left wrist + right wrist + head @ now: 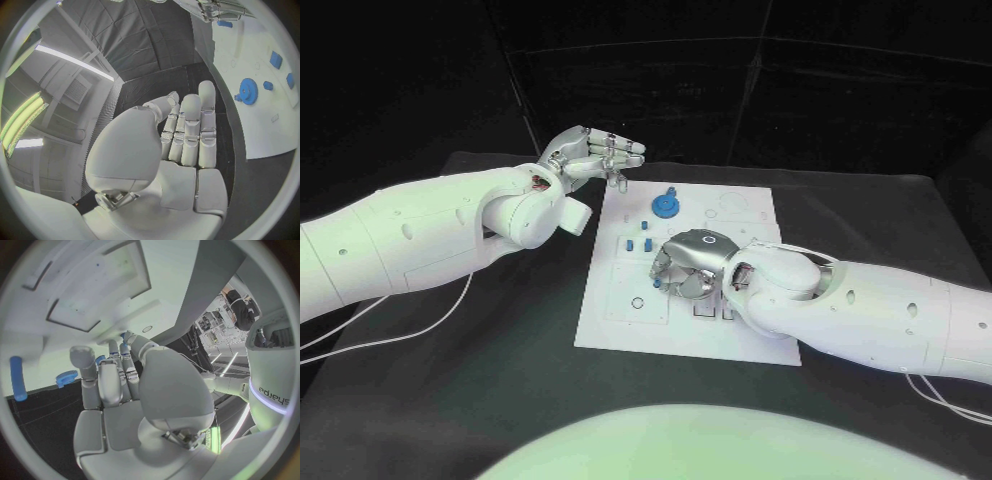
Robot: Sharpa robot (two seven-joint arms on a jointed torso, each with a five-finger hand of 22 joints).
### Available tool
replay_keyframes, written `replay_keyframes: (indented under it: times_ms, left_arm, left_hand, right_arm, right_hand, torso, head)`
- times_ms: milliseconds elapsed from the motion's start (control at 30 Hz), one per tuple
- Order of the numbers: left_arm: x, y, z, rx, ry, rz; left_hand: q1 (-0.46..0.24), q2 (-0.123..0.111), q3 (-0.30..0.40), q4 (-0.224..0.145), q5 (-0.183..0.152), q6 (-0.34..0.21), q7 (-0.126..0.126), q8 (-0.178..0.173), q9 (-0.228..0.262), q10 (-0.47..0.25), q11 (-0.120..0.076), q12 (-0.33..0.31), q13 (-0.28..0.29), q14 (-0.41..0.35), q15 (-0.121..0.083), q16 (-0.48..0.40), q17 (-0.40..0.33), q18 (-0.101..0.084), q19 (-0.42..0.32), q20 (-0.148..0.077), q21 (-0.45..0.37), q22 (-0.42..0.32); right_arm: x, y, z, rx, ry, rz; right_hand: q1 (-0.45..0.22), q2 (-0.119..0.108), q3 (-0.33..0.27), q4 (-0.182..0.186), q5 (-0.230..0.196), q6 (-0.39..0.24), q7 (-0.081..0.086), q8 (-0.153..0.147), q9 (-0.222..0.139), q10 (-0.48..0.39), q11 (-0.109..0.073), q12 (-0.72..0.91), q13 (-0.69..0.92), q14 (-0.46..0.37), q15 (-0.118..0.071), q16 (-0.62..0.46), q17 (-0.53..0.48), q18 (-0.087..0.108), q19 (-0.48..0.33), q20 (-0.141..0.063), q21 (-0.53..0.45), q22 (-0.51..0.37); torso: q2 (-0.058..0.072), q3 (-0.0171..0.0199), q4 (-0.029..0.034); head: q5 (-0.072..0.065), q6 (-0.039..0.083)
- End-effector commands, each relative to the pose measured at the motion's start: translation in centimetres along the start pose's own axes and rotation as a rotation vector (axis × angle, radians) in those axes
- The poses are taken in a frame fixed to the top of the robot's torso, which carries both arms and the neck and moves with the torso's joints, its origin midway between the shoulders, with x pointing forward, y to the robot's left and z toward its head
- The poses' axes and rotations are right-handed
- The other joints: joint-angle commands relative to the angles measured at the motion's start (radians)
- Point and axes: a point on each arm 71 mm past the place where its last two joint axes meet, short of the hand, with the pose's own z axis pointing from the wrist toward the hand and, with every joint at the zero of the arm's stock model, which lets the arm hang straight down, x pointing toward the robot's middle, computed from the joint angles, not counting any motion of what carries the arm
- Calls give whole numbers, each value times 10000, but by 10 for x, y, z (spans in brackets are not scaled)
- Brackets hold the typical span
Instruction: Assemble the parts on the task board
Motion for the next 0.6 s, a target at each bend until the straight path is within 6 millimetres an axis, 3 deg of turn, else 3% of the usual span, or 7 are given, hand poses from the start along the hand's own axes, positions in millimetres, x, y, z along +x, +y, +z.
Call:
replay_keyframes:
  times_ms: [33,200,367,600]
  left_arm:
    - [1,-1,0,20,101,-64]
    - [0,-1,0,11,90,-60]
    - [-1,-1,0,2,70,-53]
    - [-2,0,0,-21,61,-48]
  left_hand:
    - [5,48,-16,-46,21,-11,58,46,-9,-80,-8,30,-13,-68,-17,-19,-14,125,-98,-3,-54,-9]
    - [-5,50,-23,-42,21,-15,60,47,-9,-92,-5,32,-15,-71,-14,-17,-19,124,-100,0,-55,-9]
    - [-9,51,-25,-40,21,-16,61,47,-10,-97,-4,33,-15,-72,-13,-17,-20,124,-101,0,-55,-9]
    - [-9,51,-25,-40,21,-16,61,47,-10,-97,-4,33,-15,-72,-13,-17,-20,124,-101,0,-55,-9]
  right_arm:
    - [-7,1,-4,-218,-886,89]
    - [-15,-1,-17,-380,-1811,546]
    - [-20,-9,-32,-207,-2197,926]
    - [-43,-36,-52,809,-2247,1369]
  right_hand:
    - [-5,-78,-77,-12,90,-71,-25,-42,6,-102,0,-3,7,324,67,-34,-17,-29,-91,10,-49,-4]
    - [7,-95,-88,-33,216,-115,-22,-36,11,-88,-6,86,11,315,67,-49,-49,-24,-89,19,-53,-4]
    - [-7,-132,-112,-40,261,-172,-20,-47,7,-105,-2,129,7,300,69,-85,-111,-12,-124,23,-88,-67]
    - [-194,-249,-324,50,295,-351,-20,-53,5,-237,5,237,-19,264,82,-157,-226,22,-238,41,-214,-266]
  torso:
    - [-2,5,-9]
    - [-4,18,-21]
    - [-18,4,-33]
    - [-21,1,-16]
  head:
    - [-15,15]
    - [-22,57]
    - [-75,90]
    - [-190,217]
